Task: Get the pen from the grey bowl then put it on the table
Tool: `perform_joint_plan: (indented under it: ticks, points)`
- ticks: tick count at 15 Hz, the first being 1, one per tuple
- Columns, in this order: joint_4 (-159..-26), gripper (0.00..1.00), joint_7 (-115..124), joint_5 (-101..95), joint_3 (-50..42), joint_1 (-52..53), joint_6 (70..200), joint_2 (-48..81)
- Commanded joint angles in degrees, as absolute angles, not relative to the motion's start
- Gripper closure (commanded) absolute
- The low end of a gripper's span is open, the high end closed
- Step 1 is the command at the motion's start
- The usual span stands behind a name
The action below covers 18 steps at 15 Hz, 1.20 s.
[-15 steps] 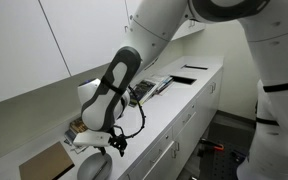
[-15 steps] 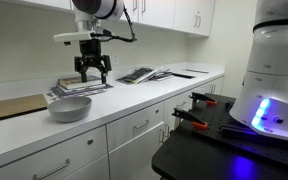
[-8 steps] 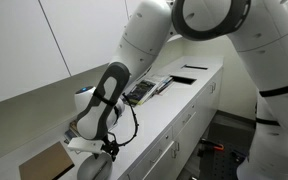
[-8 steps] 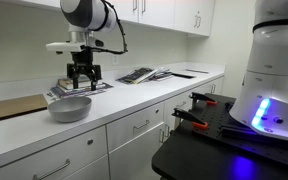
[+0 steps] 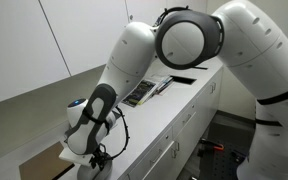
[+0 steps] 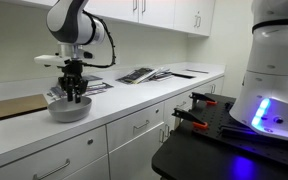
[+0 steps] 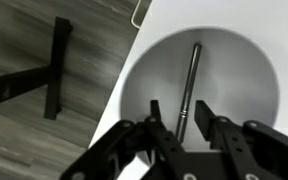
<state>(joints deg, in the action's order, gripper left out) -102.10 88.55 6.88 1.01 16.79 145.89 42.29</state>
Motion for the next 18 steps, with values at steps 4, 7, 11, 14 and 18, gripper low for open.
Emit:
perform_joint_plan:
  ticks: [4, 7, 11, 14, 18]
  points:
    - [-95.87, 0.68, 91.56, 8.1, -1.12, 19.09, 144.98, 47.87]
    - [-94.54, 0.61, 91.44, 8.01, -1.15, 19.28, 144.52, 49.26]
    - [-93.24, 0.64, 91.53, 8.12, -1.11, 19.51, 143.82, 50.69]
    - [-92.66, 0.89, 91.68, 7.85, -1.36, 20.04, 143.58, 51.57]
    - [-92.0, 1.0, 91.36, 7.76, -1.33, 20.1, 143.36, 51.9]
